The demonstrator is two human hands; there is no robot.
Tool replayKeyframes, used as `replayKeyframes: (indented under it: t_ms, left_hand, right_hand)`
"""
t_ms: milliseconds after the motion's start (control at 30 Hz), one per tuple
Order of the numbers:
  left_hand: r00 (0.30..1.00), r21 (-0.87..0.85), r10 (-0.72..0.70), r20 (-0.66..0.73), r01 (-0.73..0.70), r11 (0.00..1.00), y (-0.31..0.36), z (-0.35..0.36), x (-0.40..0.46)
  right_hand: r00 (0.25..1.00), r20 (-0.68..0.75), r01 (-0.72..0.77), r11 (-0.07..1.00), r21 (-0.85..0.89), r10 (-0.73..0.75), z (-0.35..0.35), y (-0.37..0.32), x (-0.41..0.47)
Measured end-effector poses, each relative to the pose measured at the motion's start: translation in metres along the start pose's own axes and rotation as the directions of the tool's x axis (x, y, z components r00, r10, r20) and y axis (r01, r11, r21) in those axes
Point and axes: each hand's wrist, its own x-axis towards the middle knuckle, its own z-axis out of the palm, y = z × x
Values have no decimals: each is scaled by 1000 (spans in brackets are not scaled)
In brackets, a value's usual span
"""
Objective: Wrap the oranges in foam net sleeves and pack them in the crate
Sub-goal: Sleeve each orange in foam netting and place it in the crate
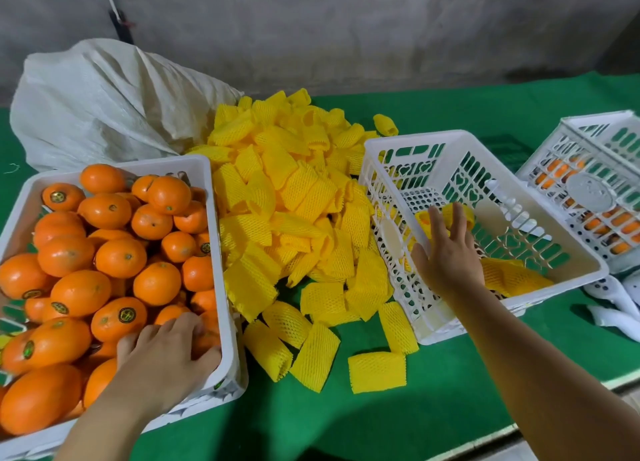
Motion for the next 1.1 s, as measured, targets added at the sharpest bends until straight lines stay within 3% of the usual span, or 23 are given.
replayKeyframes:
  t_ms: [200,267,400,567,667,800,867,967,1100]
  left_hand:
    - [990,71,125,-69,-120,990,8,-8,-8]
    - [994,162,100,-37,-93,982,7,-4,-12]
    - [992,116,93,83,-102,988,-4,-10,-3]
    - [983,9,184,7,-184,983,-17,-5,0]
    - [977,-250,132,-170,-173,953,-29,1,-6]
    - [903,-612,-66,-424,-232,756,-34,3,-15]
    - [862,-730,-153,-483,-300,614,-21,1,-16]
    - [876,-884,-207,-435,-372,283,14,-6,-12]
    - [954,-956,-119,-275,-284,-68,72,-13,-4]
  right_hand:
    - [967,39,251,921,-298,-251,11,-14,-1]
    - [943,80,331,903,-273,-322,17,-30,2]
    - [860,264,483,864,-145,-436,37,-75,22]
    - [735,620,372,928,-30,-275,75,-116,45]
    - [716,670,234,972,35,-197,94,-120,46]
    - [850,489,82,966,245,-196,100,-124,43]
    - [935,301,58,918,393,-188,95,-126,41]
    - [998,60,-29,753,657,-14,81,-139,31]
    - [987,130,-160,486,859,95,59,-165,17]
